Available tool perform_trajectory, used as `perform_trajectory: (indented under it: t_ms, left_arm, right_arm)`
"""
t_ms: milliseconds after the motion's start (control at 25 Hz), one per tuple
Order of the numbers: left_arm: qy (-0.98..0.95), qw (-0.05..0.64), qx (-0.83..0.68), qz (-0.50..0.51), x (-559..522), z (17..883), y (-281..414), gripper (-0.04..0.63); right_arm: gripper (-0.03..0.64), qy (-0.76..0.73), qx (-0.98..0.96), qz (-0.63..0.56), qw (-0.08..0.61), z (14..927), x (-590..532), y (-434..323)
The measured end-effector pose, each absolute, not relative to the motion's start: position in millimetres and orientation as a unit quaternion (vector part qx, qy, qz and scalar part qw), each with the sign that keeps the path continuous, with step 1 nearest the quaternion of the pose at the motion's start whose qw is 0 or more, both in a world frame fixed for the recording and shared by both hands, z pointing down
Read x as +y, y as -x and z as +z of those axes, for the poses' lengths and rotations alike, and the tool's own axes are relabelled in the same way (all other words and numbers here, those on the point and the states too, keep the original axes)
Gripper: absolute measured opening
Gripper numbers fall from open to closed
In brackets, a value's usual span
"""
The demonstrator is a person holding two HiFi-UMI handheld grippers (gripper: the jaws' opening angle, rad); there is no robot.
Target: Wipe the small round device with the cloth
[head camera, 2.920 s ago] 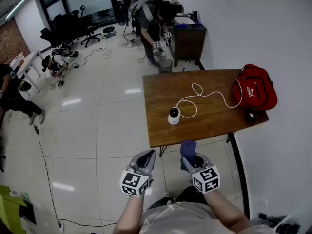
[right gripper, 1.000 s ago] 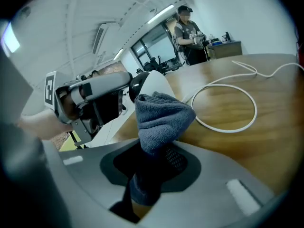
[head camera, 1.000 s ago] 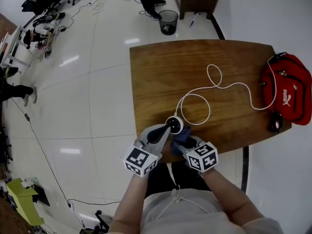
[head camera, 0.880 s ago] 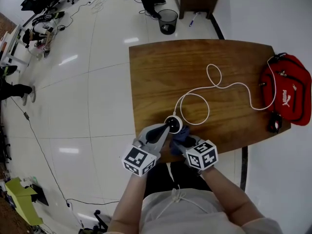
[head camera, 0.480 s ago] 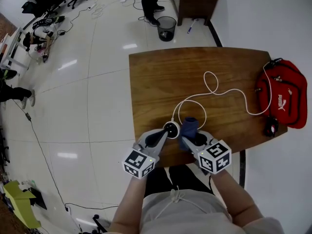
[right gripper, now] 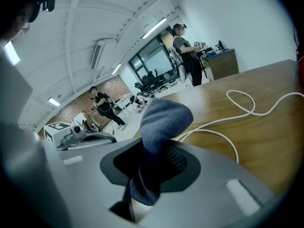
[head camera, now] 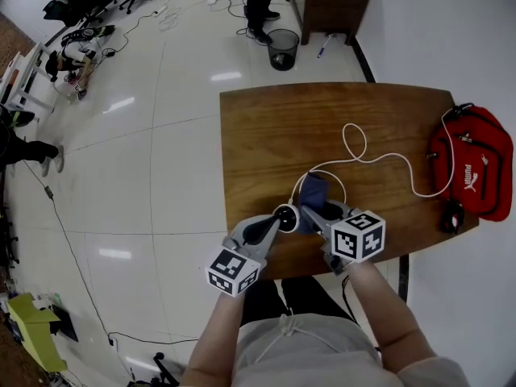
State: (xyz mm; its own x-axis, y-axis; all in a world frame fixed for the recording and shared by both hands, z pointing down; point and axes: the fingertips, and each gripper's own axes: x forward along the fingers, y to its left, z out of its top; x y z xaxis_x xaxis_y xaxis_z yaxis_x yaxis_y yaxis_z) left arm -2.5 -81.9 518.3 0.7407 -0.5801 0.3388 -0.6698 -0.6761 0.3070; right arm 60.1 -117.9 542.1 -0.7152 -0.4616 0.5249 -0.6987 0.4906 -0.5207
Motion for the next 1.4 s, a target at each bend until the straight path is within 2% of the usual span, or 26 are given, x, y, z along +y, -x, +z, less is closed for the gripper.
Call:
perform_trajectory:
  t_ms: [160,520,760,960,1200,1400]
  left_arm:
    - [-0.906,0.214,-0.350,0.101,-83.8,518.4,1.6,0.006]
    - [-0.903,0.214,-0.362,0.085,-86.3,517.0,4.3,0.006]
    - [-0.902,0.216,-0.365,0.080,-85.2,513.5,1.4,0.006]
    - [-0.908,0.217,-0.348,0.081,-85.7,507.2,-5.7,0.006]
    - [-0.910,0.222,-0.339,0.084,-83.6,510.4,-8.0,0.006]
    - [-0.912,0.228,-0.333,0.071,-82.2,509.2,-5.5,0.006]
  right_arm:
    - [0.107,-0.333,-0.840,0.377,0.204,569.9,-109.9,-65.7]
    - [0.107,-0.325,-0.824,0.397,0.240,614.5,-96.8,-65.9]
    - [0.107,-0.316,-0.857,0.342,0.222,563.2,-115.4,-66.4]
    - [0.107,-0.220,-0.912,0.253,0.235,503.7,-128.3,-30.7]
    - [0.107,-0.133,-0.914,0.259,0.283,525.7,-136.8,-0.4]
    - [0.107,-0.108,-0.905,0.294,0.287,542.2,-146.7,9.9]
